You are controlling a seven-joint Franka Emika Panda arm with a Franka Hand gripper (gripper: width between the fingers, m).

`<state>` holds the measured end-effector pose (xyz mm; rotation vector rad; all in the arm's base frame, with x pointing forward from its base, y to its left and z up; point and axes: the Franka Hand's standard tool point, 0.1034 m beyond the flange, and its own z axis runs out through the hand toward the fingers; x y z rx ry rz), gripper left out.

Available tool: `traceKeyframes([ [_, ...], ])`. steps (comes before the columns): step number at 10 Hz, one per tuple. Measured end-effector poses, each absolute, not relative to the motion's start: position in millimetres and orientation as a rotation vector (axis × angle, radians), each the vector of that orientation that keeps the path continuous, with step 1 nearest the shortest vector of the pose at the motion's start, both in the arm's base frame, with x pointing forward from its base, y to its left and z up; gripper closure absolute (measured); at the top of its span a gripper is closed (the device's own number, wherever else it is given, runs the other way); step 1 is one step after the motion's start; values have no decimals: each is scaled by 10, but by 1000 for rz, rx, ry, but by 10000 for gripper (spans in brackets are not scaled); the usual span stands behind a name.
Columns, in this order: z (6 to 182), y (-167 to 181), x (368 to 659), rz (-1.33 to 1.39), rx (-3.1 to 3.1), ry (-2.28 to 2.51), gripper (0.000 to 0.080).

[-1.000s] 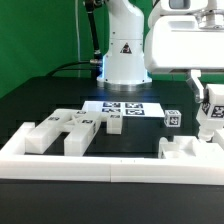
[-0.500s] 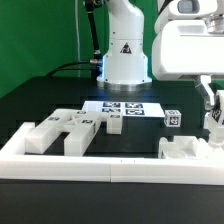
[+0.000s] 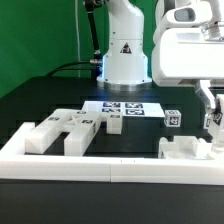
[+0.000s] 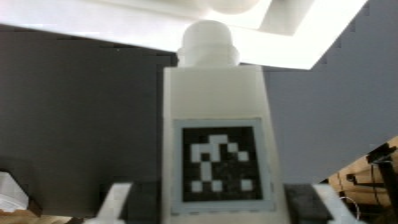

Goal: Assemble chair

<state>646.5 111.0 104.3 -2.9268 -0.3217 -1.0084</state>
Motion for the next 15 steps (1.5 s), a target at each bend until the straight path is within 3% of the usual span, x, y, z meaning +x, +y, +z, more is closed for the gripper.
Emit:
traceKeyframes([
  [15,860,1166,6296,-949,-2942,-354,509],
])
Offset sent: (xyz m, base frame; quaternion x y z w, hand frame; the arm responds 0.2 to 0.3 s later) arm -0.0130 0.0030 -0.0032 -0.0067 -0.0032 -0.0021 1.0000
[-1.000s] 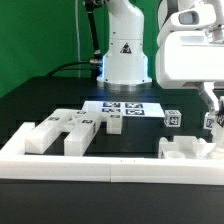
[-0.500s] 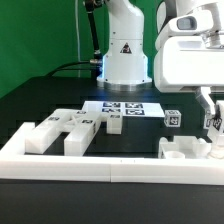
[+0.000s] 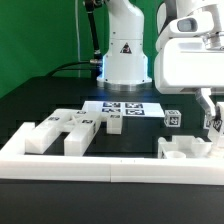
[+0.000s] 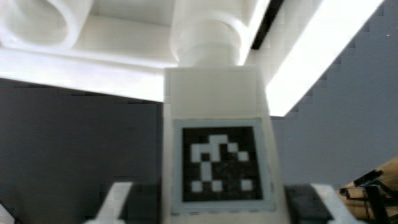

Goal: Assemble chair

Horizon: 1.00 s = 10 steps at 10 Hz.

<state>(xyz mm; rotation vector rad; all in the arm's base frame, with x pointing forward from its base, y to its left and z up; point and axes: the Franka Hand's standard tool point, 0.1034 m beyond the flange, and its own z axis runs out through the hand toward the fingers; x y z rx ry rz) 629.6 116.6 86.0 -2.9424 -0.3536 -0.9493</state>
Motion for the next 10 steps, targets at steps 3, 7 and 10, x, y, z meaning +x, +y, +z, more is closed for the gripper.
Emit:
traceKeyframes([
  [3,783,1174,6281,-936,-2946,-357,509],
  [7,781,1172,6291,-958,-2940,-362,509],
  [10,778,1164,6292,-955,-2944,-385,509],
])
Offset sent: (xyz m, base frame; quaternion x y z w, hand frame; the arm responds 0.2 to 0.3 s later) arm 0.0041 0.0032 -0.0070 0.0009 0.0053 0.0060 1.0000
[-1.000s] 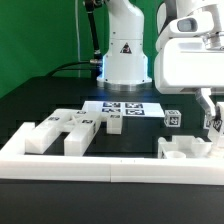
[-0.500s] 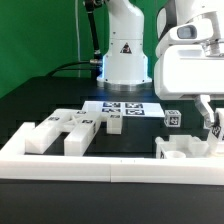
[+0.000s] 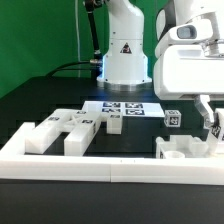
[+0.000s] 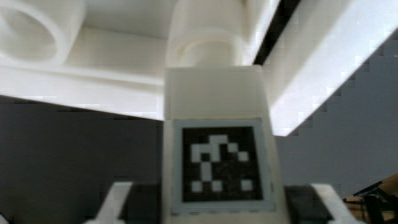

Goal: Assemble chair

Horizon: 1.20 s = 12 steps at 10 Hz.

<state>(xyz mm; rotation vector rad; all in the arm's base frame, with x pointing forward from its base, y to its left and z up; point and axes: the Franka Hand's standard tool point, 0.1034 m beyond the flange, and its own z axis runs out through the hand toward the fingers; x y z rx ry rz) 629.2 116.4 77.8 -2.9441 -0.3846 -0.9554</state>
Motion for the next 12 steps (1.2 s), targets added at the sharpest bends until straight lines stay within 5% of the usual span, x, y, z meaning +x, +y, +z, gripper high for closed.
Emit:
traceKeyframes([
  [1,764,1163,6283,-946,-2947,-388,509],
  [3,762,1163,6282,-945,-2948,-394,213],
  [8,762,1119,6287,-944,-2955,-414,154],
  [12,1037,1017,6412,-896,-2980,-430,151],
])
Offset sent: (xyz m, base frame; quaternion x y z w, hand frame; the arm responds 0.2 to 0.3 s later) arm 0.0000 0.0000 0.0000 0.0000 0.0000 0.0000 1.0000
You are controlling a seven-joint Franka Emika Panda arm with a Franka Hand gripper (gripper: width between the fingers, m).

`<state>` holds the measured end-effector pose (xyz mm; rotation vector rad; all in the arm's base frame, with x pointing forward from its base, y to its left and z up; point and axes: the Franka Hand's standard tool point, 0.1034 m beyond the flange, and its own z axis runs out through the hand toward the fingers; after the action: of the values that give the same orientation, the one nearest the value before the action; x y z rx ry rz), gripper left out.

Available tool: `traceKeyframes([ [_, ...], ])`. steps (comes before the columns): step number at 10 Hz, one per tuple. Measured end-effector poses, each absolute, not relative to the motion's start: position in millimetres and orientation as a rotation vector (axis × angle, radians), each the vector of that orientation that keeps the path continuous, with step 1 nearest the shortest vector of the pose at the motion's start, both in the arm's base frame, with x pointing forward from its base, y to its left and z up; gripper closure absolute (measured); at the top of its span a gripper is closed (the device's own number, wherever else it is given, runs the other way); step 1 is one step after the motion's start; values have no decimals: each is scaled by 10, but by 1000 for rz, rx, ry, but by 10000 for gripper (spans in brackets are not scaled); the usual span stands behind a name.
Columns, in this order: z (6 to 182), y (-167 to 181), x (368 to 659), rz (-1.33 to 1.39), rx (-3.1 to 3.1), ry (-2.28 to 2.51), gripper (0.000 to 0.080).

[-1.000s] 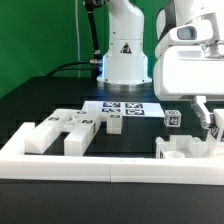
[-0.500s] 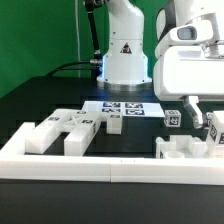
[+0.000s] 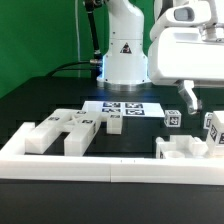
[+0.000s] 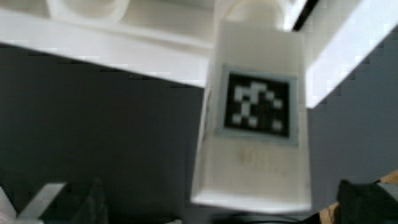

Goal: Assemble chair

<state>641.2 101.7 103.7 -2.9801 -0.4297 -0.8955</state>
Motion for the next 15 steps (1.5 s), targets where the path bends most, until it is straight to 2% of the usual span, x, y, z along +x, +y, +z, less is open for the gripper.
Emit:
traceKeyframes([
  [2,1072,1042,6432,-830,-2994,-435,151],
  [3,1032,1054,6398,-771,-3006,-434,151],
  [4,998,1101,6341,-553,-3044,-441,151],
  [5,1015,1104,6390,-470,-3056,-444,151],
  [6,944,1080,6378,-392,-3069,-436,151],
  [9,924,1094,6368,2,-3089,-425,151],
  [11,852,1101,6356,222,-3079,-421,151],
  [15,827,1038,6469,256,-3075,-418,151],
])
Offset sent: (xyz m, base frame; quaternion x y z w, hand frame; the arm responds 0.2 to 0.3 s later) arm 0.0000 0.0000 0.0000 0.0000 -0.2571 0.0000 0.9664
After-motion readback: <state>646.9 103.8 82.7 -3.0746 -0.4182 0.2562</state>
